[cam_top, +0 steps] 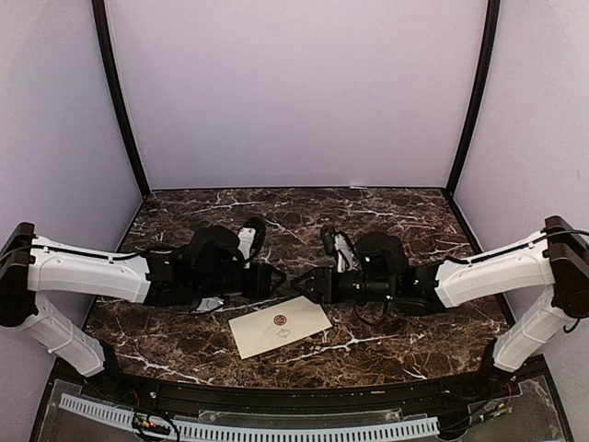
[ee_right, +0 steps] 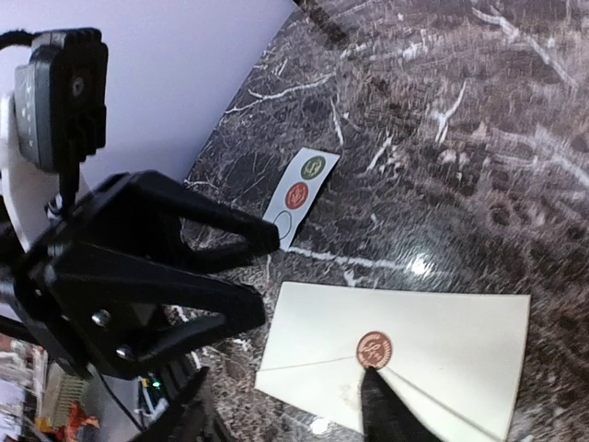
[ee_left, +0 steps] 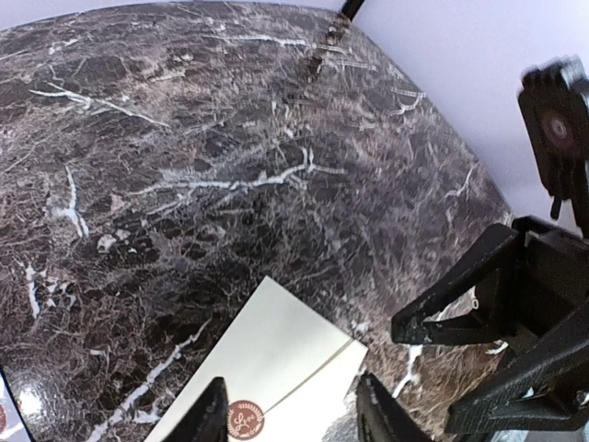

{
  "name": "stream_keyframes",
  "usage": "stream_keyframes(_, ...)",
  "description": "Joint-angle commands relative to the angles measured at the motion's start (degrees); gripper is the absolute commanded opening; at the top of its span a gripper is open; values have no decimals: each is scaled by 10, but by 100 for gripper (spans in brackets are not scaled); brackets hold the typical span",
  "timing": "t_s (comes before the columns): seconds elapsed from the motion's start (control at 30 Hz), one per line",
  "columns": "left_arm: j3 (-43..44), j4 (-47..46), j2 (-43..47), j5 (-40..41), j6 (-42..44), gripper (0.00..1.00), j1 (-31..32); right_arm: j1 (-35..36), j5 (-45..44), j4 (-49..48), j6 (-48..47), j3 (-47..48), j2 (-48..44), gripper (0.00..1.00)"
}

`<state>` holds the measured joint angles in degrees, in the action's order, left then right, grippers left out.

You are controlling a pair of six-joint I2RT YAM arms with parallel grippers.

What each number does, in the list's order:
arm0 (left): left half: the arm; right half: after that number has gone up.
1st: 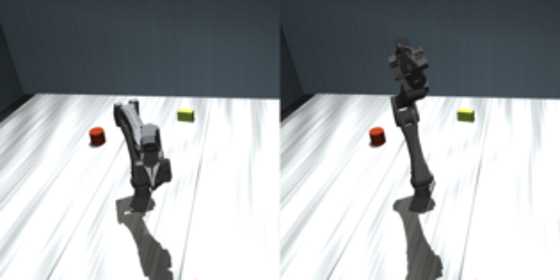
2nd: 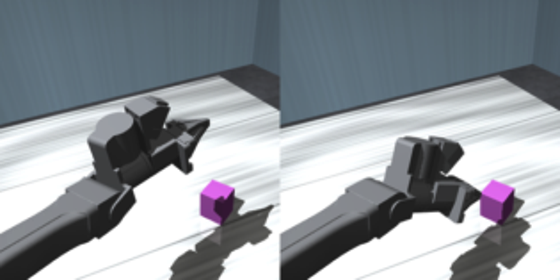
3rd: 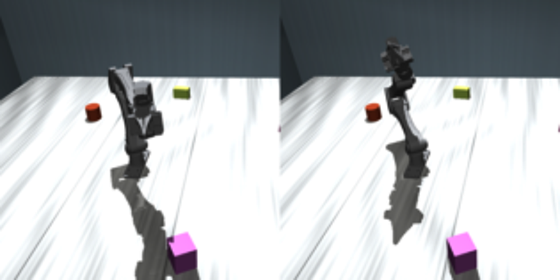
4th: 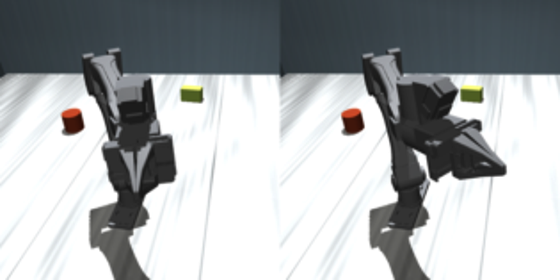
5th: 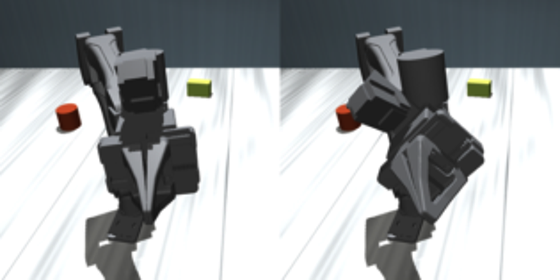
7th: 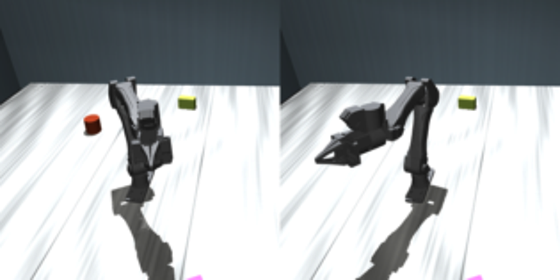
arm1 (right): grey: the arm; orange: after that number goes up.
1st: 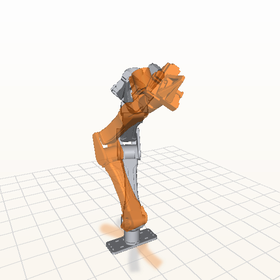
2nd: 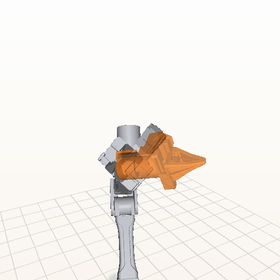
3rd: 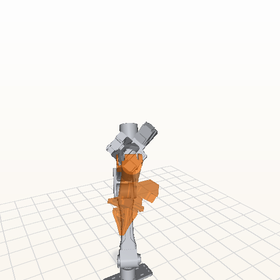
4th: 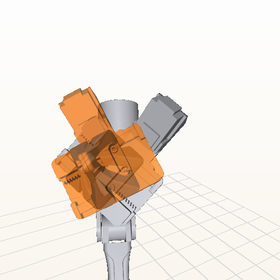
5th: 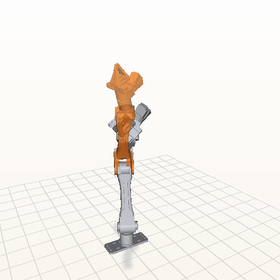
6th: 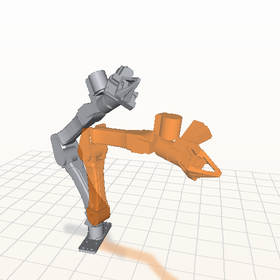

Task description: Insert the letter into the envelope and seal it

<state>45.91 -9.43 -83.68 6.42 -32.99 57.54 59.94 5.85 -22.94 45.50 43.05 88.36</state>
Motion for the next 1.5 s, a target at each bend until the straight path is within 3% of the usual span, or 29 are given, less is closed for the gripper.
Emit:
stream_keyframes(0.0, -3, 36, 56, 11, 17, 53, -34, -9, -53, 67, -45, 2, -53, 62)
stream_keyframes(0.1, -11, 34, 74, -1, 27, 73, -63, -25, -74, 109, -78, 11, -74, 83)
stream_keyframes(0.2, -16, 34, 84, -16, 44, 84, -112, -57, -92, 152, -112, 19, -86, 98)
stream_keyframes(0.37, -43, -12, 88, -90, 72, 89, -233, -148, -67, 168, -153, -1, -97, 99)
stream_keyframes(0.53, -90, -62, 93, -106, 80, 89, -353, -264, -31, 158, -182, -36, -111, 99)
stream_keyframes(0.83, -218, -148, 214, -131, 100, 90, -621, -502, 30, 120, -232, -125, -212, 99)
stream_keyframes(0.93, -275, -217, 251, -77, 133, 91, -639, -577, 44, 82, -249, -154, -253, 99)
stream_keyframes(1.07, -333, -336, 261, -77, 176, 95, -640, -635, 20, -8, -279, -207, -300, 99)
stream_keyframes(1.27, -322, -380, 201, -71, 201, 95, -640, -643, -48, -199, -330, -297, -323, 99)
stream_keyframes(1.47, -325, -473, 160, -71, 225, 99, -640, -643, -88, -390, -371, -374, -260, 99)
